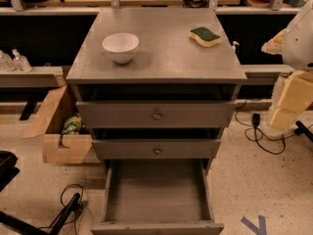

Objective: Place sponge into bottom drawer

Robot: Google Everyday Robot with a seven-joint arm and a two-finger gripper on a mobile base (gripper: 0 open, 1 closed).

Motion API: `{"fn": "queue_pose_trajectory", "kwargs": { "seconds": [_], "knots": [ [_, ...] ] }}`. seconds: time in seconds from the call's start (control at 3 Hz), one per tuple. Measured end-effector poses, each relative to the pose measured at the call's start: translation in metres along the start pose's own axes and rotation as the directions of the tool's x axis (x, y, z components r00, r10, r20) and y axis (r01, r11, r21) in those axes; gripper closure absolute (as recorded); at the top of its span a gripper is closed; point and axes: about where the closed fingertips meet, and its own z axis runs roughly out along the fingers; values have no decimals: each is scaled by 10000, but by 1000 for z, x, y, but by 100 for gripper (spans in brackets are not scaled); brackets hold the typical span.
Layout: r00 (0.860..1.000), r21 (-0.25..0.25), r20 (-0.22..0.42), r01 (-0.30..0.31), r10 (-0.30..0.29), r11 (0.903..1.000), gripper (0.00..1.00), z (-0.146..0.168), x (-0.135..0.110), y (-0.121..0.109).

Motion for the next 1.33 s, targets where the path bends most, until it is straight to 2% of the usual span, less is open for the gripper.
{"fn": "queue_pose_trajectory", "kwargs": {
  "seconds": [0.33, 0.67, 1.0, 1.33],
  "knots": [
    [10000, 0, 0, 0, 0, 10000, 0, 0, 0, 0],
    [9994, -161, 256, -207, 211, 9997, 0, 5, 4, -20],
    [9847, 337, 1298, -1220, 1166, 9920, 0, 19, 26, -91],
    [9483, 1120, 2643, -2112, 1758, 9710, 0, 27, 36, -157]
  ]
}}
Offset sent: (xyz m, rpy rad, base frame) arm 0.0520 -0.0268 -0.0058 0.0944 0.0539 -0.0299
